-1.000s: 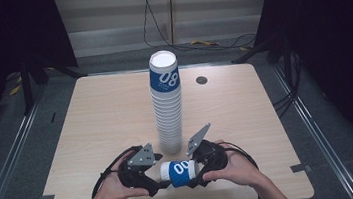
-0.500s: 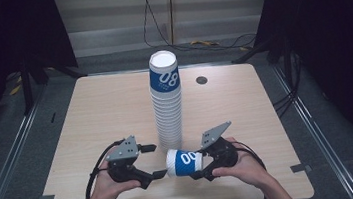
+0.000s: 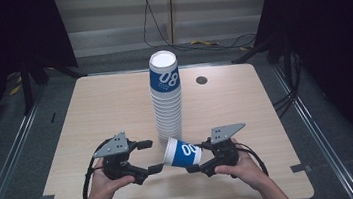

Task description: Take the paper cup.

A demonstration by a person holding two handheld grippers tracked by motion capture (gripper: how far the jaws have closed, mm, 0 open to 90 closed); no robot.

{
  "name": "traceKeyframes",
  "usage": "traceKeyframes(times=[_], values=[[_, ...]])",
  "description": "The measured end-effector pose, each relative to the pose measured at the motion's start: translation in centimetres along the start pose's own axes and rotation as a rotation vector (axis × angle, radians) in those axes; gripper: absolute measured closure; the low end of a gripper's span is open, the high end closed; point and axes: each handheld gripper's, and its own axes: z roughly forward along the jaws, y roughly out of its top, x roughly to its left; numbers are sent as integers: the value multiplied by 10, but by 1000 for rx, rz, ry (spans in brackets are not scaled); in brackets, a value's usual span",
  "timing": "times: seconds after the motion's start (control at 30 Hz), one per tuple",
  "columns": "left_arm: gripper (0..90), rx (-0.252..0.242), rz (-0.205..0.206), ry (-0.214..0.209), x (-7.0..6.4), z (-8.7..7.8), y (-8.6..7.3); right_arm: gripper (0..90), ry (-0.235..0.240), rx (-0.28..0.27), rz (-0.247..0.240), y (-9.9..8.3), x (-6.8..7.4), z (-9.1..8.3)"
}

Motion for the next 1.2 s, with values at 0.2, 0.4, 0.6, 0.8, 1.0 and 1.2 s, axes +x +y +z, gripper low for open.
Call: traceKeyframes(times=[0.2,0.4,0.6,0.8,1.0,1.2], values=[[158,-40,-13,-17,0,-1,1,295,4,-54,-24,-3,1,3],[155,-63,-25,-3,-2,0,1,294,34,-97,-18,-5,3,8],[154,-78,-59,9,-2,3,1,294,56,-121,-30,-5,5,10],[150,-53,-74,-6,-2,9,-1,294,68,-166,-45,-2,8,10],[63,-48,-82,1,-1,11,-1,295,77,-175,-58,-1,12,12],[99,-39,-67,-22,-3,14,-1,295,80,-161,-70,-1,13,15]])
